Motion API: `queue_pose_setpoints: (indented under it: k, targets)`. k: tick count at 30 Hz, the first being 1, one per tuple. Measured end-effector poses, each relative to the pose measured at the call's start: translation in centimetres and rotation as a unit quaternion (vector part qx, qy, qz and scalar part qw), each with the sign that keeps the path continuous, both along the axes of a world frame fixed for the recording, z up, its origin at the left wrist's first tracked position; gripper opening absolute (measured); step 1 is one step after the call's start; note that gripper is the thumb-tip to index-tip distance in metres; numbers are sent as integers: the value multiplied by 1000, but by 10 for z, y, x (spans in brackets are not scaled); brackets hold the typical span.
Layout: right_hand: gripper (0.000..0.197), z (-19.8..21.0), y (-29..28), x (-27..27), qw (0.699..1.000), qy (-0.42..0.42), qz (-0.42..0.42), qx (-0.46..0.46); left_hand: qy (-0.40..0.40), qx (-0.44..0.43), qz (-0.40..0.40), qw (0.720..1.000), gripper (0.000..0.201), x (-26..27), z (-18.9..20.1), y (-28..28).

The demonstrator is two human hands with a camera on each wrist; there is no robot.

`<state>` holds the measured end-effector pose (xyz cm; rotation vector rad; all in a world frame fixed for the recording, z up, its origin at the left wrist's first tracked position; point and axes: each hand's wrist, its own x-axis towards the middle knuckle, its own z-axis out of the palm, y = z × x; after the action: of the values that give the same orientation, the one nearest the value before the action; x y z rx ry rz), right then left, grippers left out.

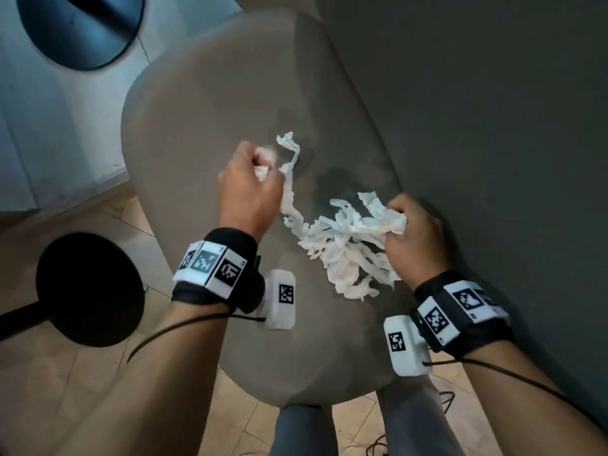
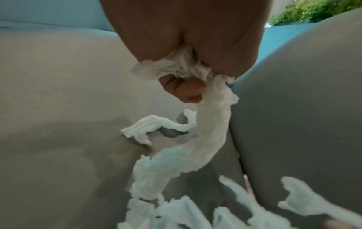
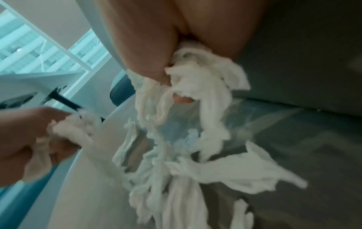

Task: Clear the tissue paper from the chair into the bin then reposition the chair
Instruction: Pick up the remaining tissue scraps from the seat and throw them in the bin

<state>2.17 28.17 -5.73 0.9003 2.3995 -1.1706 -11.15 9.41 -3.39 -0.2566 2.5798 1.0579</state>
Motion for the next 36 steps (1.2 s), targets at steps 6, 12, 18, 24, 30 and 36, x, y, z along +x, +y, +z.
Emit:
queue_pose_setpoints:
  k: [6,12,18,24,30,36]
  targets:
    - [14,13,3,-18,992,14,-53,-110,-52,-69,-16,996,28,0,-30,-6]
    - [15,24,3,-30,974,-39,-90,-204,-73,-147,-101,981,22,0,-57,1]
    - [83,29,1,-44,990,-54,-111,-62,-15,-114,-71,991,48,0,-47,-9]
    - [33,10,-1,-34,987,32,-149,-57,13,-25,-17,999,48,25,-1,-20]
    - [17,14,-12,-25,990,59,-85,-93,5,-6,-39,999,16,72,14,-28]
    - [39,-20,-26,-6,991,-23,120,-58,-41,-95,-114,988,33,130,-13,-44]
